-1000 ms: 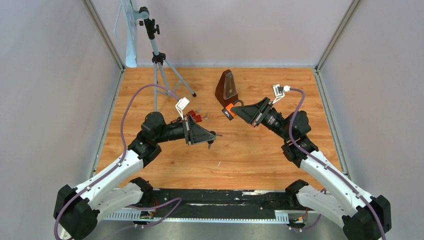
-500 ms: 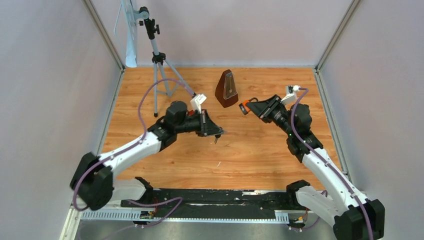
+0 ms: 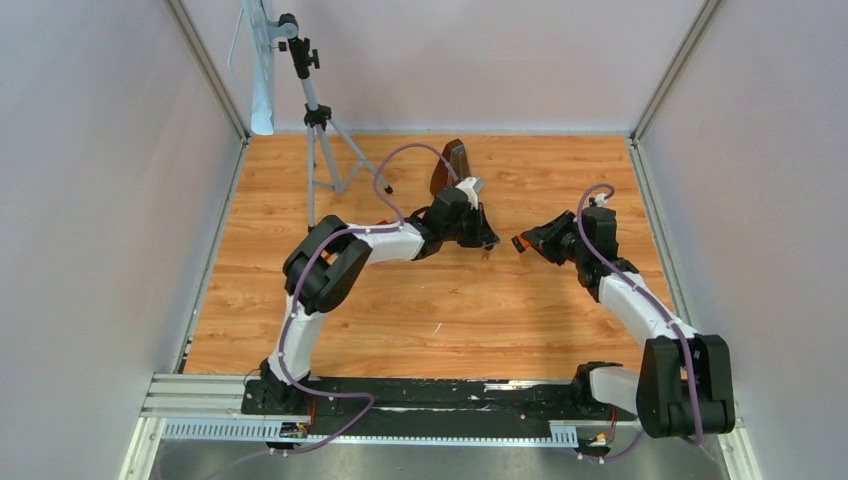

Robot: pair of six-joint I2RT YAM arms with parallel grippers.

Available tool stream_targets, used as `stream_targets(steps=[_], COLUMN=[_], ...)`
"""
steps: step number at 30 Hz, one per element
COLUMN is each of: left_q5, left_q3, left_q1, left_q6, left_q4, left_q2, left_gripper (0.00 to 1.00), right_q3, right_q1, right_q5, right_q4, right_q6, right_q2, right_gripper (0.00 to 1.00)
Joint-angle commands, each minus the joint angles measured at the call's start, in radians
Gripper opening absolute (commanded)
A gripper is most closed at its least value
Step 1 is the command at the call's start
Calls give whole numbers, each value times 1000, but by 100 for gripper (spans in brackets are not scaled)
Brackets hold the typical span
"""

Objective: Lock with the key
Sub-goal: Place the lock at the center of the board.

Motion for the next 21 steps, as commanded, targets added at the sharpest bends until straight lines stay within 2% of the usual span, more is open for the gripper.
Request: stream_targets(steps=[1, 3, 5, 9, 12, 14, 19, 21], left_q5=[-89, -82, -65, -62, -63, -94, -229, -266], left_q3=[105, 118, 125, 138, 138, 130, 79, 56], left_q1=[-8, -11, -12, -12, -12, -12, -12, -12], left_q6=[-12, -9, -15, 0, 27, 47, 73, 65], left_q4=[152, 216, 255, 253, 231, 195, 89, 56], left_q2=[95, 134, 164, 195, 187, 162, 81, 51], left_gripper=[0, 2, 9, 32, 58, 68, 81, 81], right_q3=[-18, -33, -42, -18, 21, 36, 53, 66], right_q1=[-1, -1, -2, -2, -2, -1, -1, 0], right_q5=[-28, -43, -71, -97, -123, -128, -156, -164], right_q4=[51, 73, 100, 132, 144, 162, 217, 218], right_q6=[-38, -36, -38, -51, -56, -49, -13, -6], right_q2=[48, 79, 109, 202, 285, 331, 418, 450], right_gripper=[0, 0, 0, 0, 0, 0, 0, 6])
